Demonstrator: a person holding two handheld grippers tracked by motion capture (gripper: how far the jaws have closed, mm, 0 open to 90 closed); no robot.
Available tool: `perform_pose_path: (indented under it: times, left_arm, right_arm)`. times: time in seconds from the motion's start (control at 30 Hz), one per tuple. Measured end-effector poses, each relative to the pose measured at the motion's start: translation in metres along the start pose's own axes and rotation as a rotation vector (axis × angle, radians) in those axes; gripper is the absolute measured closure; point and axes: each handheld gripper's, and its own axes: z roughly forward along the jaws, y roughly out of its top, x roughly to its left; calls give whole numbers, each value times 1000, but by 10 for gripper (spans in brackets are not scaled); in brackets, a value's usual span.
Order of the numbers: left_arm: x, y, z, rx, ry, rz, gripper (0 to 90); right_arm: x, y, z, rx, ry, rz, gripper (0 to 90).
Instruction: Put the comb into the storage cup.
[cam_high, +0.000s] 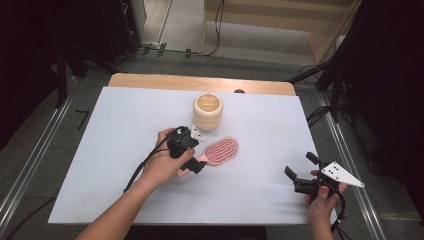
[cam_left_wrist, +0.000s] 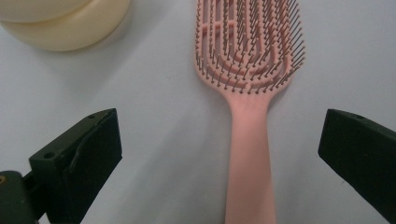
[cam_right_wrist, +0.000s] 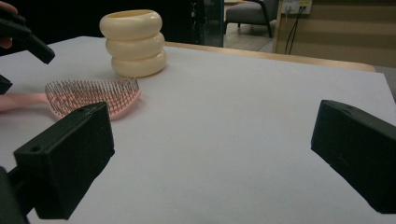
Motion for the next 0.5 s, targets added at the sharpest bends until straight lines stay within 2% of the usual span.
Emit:
perform_pose_path:
  times: [0.17, 0.23, 0.33, 0.4, 0.5]
  left_arm:
    - [0, 1, 3, 31, -13, -25, 0]
    - [0, 2, 6, 54, -5, -42, 30]
    - [-2, 3, 9, 84, 8, -40, 50]
    - [-2, 3, 9, 84, -30, -50, 56]
    - [-4, 5, 11, 91, -22, -58, 161]
  right_arm:
    - [0, 0, 0, 1, -1, 1, 0]
    - [0, 0, 0, 0, -2, 0, 0]
    - [0, 0, 0, 1, -3, 0, 0]
    - [0, 0, 1, 1, -4, 0, 0]
    - [0, 0, 1, 1, -4, -1, 0]
